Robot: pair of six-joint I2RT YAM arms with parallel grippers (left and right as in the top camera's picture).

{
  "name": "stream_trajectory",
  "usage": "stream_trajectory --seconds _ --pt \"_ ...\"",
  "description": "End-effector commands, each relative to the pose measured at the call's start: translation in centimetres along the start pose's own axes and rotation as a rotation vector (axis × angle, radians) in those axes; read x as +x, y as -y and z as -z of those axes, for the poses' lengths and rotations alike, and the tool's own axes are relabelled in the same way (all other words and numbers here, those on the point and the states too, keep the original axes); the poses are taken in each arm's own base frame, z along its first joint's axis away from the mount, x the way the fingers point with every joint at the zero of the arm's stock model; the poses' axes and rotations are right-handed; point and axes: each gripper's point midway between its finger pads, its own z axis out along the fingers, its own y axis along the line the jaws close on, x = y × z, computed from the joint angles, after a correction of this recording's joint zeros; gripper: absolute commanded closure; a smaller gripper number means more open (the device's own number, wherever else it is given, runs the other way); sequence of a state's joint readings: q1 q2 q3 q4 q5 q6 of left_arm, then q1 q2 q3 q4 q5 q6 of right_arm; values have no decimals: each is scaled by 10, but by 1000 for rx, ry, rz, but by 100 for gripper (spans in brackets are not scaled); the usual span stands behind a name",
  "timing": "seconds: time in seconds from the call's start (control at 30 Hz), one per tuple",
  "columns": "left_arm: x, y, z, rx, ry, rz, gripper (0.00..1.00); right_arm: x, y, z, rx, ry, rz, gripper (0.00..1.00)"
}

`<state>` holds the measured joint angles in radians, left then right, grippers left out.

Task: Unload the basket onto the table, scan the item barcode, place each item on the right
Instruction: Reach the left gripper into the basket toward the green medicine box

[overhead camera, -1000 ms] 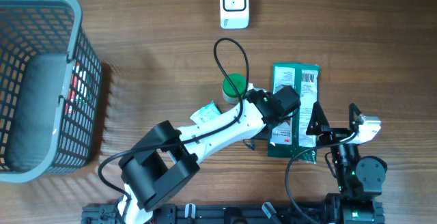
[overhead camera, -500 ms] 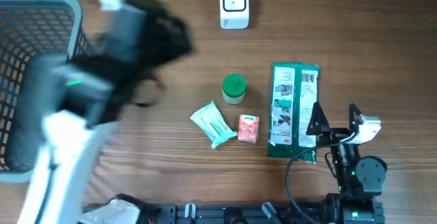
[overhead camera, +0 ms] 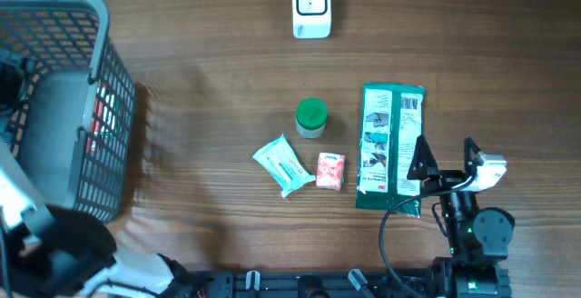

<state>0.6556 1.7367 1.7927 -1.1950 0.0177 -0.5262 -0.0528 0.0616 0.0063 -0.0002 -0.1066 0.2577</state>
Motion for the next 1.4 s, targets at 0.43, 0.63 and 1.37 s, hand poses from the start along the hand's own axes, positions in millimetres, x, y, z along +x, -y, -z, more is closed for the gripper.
stream_trajectory --seconds 0.43,0.63,1.37 --pt "53 45 -88 268 -269 -811 0 -2 0 0 3 10 -6 0" --pt "85 68 -110 274 -315 -972 1 -2 0 0 3 10 -6 0" --pt "134 28 -169 166 -503 -981 44 -2 0 0 3 10 -5 0"
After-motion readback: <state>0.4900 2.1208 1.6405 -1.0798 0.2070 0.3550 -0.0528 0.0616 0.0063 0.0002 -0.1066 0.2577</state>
